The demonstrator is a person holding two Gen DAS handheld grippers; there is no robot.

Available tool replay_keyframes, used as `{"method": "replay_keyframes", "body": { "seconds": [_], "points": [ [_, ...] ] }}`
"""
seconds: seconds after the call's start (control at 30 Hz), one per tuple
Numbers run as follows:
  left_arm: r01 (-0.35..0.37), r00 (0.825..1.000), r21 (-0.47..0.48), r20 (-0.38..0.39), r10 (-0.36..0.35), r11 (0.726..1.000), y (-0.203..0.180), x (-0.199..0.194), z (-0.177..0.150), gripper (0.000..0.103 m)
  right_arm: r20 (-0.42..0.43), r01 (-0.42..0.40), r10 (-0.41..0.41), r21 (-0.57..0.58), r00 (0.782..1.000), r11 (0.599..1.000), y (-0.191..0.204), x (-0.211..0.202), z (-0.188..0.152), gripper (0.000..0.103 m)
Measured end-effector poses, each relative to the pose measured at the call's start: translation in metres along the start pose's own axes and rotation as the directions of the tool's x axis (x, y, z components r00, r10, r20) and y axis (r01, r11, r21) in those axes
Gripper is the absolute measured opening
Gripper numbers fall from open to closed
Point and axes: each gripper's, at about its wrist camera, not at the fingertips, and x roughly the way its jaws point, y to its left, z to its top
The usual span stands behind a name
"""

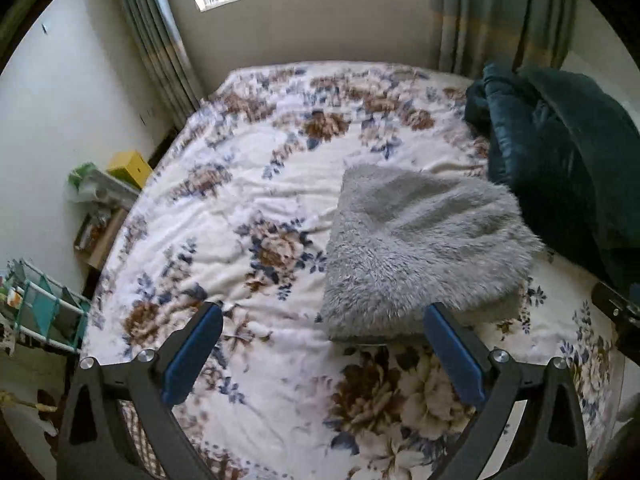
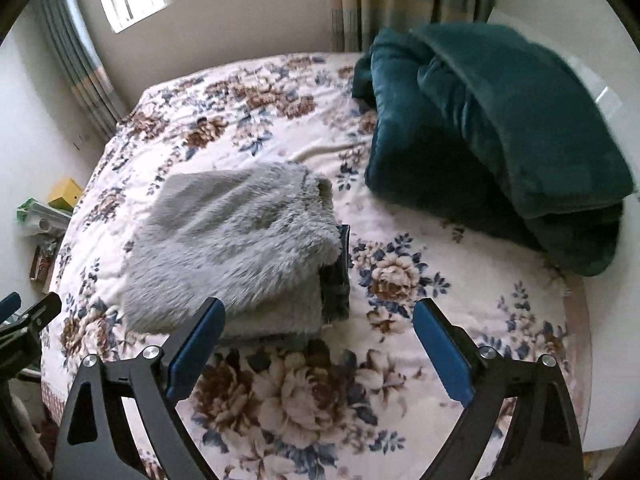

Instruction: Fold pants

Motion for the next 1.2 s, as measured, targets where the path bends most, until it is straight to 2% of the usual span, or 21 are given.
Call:
{"method": "replay_keyframes", "body": {
  "seconds": [0.23, 0.43, 0.7, 0.83, 1.03, 1.2],
  "points": [
    [0.063, 0.995, -0.001, 0.074, -0.063, 0.998, 0.014, -0.091, -0.042, 0.103, 0.110, 0.047, -0.044, -0.026, 0.993, 0.999, 0.011, -0.137, -0.055, 0.097],
    [0.104, 0.983, 0.014, 0.149, -0.105, 0.994, 0.030, -0.172, -0.082, 0.103, 0.198, 0.050, -0.047, -0.007, 0.979, 0.999, 0.019, -0.253, -0.111, 0.097],
    [0.115, 0.953, 0.023, 0.278, -0.117, 0.993, 0.056, -0.282, -0.128, 0.103, 0.302, 0.042, -0.042, 0.008, 0.952, 0.999, 0.028, -0.388, -0.187, 0.097],
    [0.120, 0.940, 0.012, 0.319, -0.117, 0.993, 0.063, -0.322, -0.147, 0.103, 0.347, 0.016, -0.014, -0.002, 0.938, 1.000, 0.029, -0.453, -0.220, 0.097],
    [0.131, 0.926, 0.004, 0.358, -0.124, 0.991, 0.064, -0.370, -0.173, 0.103, 0.384, -0.020, 0.032, -0.035, 0.923, 0.999, 0.024, -0.522, -0.253, 0.097],
    [0.120, 0.913, 0.007, 0.391, -0.113, 0.993, 0.059, -0.401, -0.190, 0.103, 0.418, -0.026, 0.044, -0.050, 0.907, 0.998, 0.017, -0.559, -0.271, 0.097]
  ]
}}
